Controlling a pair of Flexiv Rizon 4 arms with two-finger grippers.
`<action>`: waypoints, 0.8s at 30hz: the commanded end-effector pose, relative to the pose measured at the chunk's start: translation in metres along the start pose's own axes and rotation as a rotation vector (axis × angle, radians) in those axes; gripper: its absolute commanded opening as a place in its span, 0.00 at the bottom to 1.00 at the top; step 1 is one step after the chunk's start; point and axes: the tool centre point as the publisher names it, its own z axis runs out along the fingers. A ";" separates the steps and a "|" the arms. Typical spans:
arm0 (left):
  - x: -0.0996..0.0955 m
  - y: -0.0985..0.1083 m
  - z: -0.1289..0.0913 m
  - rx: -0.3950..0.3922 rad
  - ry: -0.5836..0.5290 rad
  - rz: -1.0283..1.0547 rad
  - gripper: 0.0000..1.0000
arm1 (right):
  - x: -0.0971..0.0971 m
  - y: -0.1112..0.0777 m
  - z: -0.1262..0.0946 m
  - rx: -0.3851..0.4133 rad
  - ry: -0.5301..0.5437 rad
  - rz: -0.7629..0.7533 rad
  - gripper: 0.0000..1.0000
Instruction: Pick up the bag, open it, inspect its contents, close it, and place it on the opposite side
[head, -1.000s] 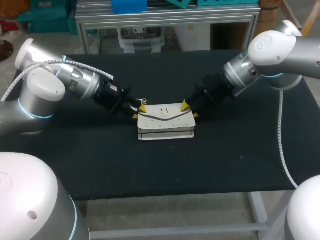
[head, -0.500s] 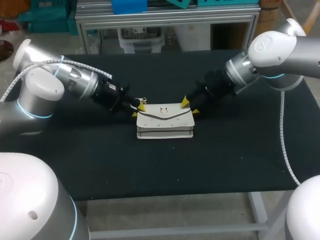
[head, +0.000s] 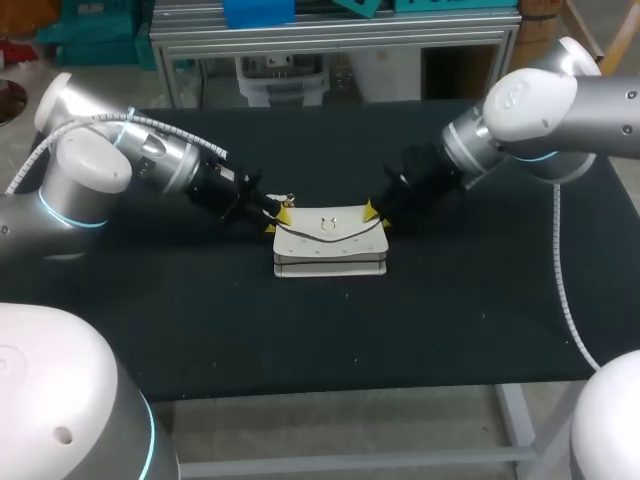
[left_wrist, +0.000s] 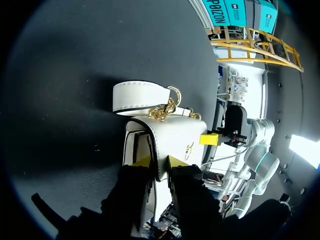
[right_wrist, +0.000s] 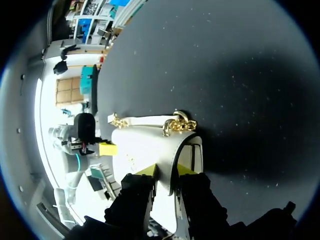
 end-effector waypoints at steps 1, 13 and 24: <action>-0.005 0.004 -0.006 0.013 0.003 0.014 0.72 | -0.007 -0.004 -0.004 -0.017 -0.009 -0.004 0.29; 0.003 -0.001 -0.017 -0.016 0.072 0.044 0.50 | -0.001 0.003 -0.010 -0.049 -0.001 0.005 0.44; 0.005 -0.003 -0.002 -0.046 0.047 0.039 0.41 | 0.004 0.002 -0.002 -0.047 0.002 0.008 0.44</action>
